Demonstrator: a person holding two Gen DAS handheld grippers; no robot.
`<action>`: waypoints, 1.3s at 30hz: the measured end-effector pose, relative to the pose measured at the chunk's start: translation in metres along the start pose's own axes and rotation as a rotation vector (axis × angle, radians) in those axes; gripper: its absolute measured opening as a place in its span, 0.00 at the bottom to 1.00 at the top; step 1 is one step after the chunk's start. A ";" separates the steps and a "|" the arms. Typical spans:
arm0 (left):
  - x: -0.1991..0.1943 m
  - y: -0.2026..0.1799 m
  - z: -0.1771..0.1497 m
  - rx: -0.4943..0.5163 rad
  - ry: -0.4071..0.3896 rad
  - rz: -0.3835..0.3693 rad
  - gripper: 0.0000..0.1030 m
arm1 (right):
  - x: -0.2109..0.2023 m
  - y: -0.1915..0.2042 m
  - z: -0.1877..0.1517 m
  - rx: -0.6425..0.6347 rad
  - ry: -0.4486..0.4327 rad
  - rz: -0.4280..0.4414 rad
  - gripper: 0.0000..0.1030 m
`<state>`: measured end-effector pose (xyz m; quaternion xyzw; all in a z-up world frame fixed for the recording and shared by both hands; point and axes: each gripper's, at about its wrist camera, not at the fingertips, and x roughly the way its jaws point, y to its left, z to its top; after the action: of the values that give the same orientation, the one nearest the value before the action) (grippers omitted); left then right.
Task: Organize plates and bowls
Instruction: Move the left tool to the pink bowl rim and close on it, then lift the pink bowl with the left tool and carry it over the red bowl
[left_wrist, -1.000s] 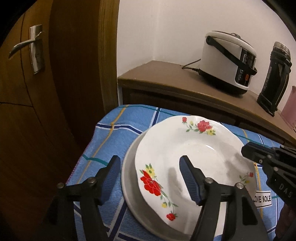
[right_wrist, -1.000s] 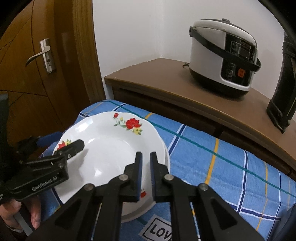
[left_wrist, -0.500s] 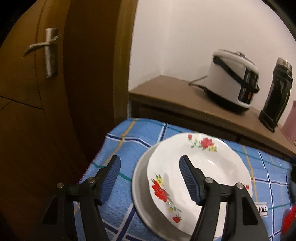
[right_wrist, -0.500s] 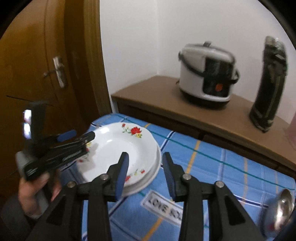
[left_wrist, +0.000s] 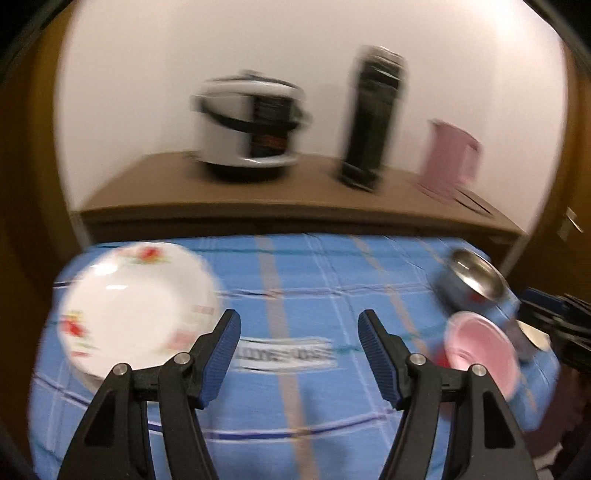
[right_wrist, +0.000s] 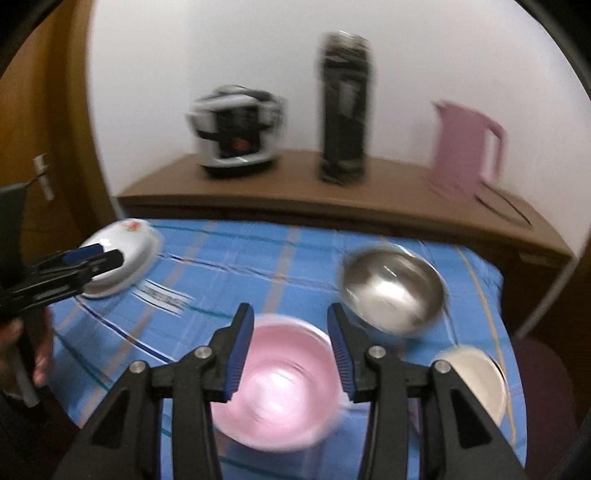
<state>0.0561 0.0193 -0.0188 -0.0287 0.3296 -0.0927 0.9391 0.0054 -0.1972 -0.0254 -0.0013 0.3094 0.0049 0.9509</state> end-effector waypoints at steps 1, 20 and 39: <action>0.006 -0.016 -0.003 0.023 0.021 -0.030 0.67 | 0.002 -0.009 -0.006 0.018 0.015 -0.010 0.40; 0.042 -0.100 -0.034 0.161 0.176 -0.196 0.66 | 0.021 -0.032 -0.048 0.080 0.125 0.080 0.32; 0.053 -0.118 -0.025 0.154 0.258 -0.277 0.26 | 0.019 -0.036 -0.036 0.107 0.089 0.090 0.10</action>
<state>0.0628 -0.1065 -0.0576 0.0103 0.4321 -0.2489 0.8667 0.0006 -0.2333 -0.0656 0.0631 0.3511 0.0311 0.9337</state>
